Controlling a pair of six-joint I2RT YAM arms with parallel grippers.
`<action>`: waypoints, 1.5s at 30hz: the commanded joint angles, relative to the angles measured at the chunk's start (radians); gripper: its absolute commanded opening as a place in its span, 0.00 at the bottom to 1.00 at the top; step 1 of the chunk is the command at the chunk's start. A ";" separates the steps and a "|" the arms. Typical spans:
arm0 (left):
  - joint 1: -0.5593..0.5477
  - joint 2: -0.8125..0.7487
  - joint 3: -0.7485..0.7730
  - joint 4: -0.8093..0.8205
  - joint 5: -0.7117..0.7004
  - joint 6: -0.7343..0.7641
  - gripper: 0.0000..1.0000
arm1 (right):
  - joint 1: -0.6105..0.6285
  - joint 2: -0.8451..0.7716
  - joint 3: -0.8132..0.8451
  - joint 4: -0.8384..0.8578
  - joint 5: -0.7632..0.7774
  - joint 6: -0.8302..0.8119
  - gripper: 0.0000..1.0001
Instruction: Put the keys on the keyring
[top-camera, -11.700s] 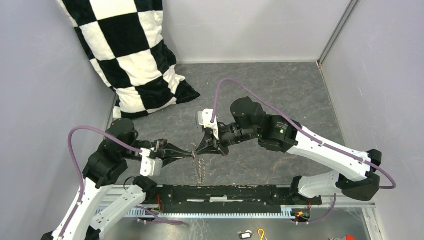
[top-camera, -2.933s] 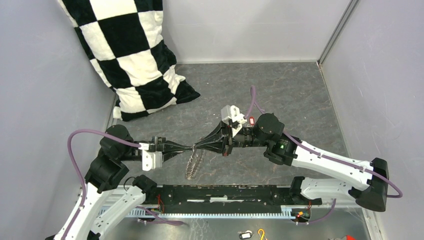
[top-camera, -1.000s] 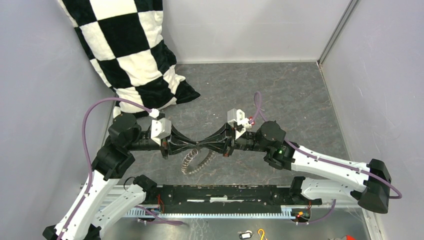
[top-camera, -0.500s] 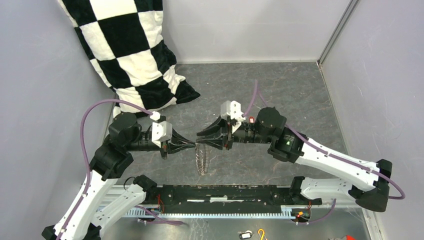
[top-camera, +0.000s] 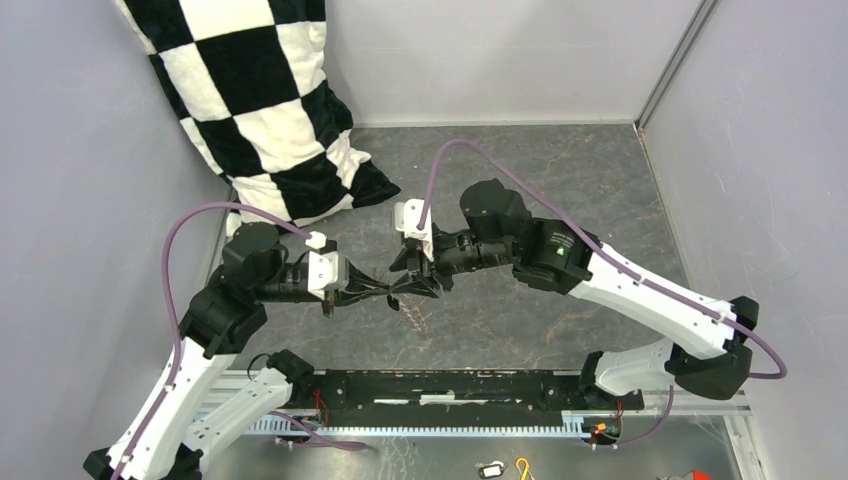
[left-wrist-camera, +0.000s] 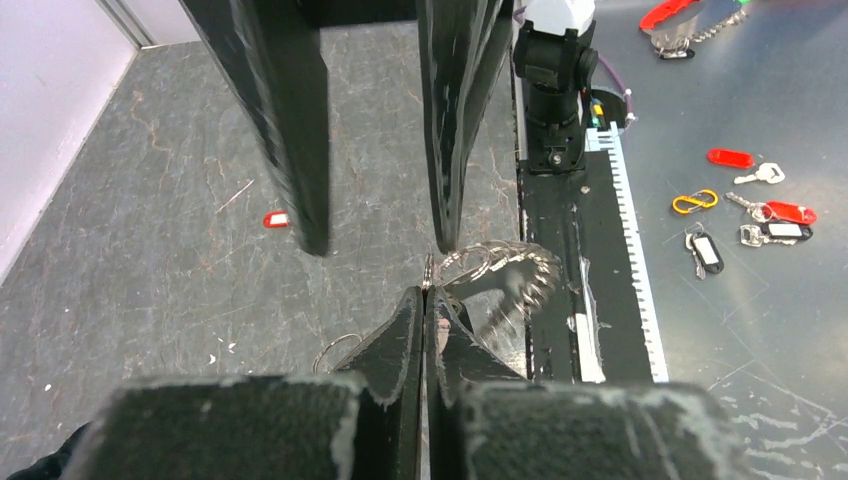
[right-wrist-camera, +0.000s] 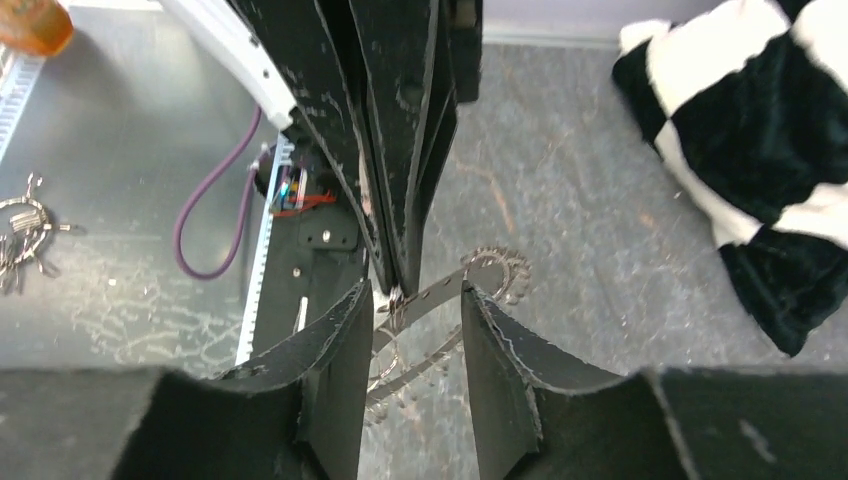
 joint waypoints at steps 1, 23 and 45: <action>0.000 0.016 0.054 0.002 0.026 0.082 0.02 | 0.000 0.012 0.068 -0.105 -0.032 -0.048 0.41; -0.001 0.010 0.048 -0.006 0.047 0.112 0.02 | 0.001 0.097 0.145 -0.181 -0.046 -0.062 0.18; 0.000 0.003 0.055 -0.007 0.049 0.094 0.34 | -0.012 -0.224 -0.370 0.565 -0.041 0.121 0.00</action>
